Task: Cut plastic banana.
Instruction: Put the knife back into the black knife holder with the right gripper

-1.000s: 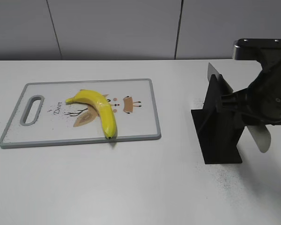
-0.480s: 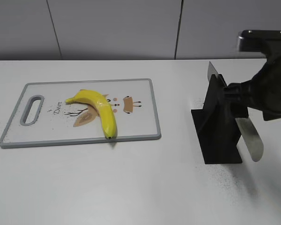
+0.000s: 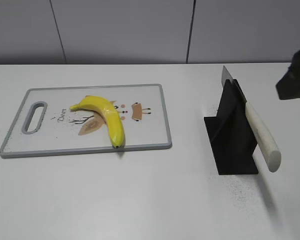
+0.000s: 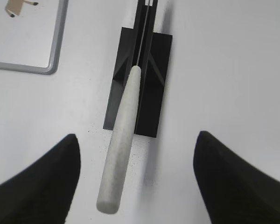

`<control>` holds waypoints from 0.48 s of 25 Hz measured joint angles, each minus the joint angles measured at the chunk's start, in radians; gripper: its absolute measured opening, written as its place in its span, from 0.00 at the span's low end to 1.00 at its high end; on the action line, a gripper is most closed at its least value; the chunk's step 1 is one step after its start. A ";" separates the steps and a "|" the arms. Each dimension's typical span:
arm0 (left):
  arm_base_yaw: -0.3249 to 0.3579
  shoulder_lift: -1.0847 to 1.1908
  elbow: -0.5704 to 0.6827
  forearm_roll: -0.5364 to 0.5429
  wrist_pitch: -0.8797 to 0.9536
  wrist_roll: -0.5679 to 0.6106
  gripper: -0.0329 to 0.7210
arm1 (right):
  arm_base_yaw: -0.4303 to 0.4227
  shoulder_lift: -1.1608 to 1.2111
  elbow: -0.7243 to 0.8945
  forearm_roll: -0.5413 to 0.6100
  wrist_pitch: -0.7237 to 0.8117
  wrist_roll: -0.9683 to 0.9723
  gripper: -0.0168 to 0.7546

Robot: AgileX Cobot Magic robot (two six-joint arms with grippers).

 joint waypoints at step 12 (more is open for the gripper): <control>0.000 0.000 0.001 -0.002 0.001 0.000 0.72 | 0.000 -0.352 0.074 0.010 0.136 -0.162 0.79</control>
